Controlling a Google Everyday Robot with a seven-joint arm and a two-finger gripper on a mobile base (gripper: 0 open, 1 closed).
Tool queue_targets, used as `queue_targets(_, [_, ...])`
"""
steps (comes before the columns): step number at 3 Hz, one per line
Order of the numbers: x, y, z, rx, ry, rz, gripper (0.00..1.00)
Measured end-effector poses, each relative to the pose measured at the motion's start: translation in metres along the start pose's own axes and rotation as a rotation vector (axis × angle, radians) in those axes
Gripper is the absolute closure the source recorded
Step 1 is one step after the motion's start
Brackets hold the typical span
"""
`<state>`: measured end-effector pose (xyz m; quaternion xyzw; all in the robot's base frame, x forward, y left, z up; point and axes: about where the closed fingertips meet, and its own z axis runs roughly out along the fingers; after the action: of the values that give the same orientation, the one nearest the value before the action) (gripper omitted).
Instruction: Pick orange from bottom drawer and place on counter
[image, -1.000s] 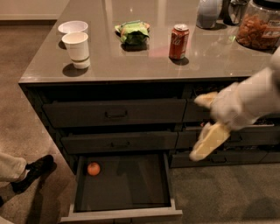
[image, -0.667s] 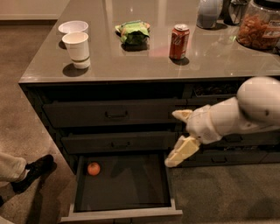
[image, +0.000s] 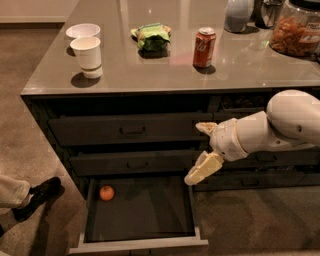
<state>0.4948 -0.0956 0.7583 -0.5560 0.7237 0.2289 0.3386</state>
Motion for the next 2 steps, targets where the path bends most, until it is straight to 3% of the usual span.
queue_targets(1, [-0.001,-0.002,0.011,-0.002,-0.019,-0.016,0.00])
queue_targets(2, [0.014,-0.005,0.074,-0.038,-0.080,-0.039,0.00])
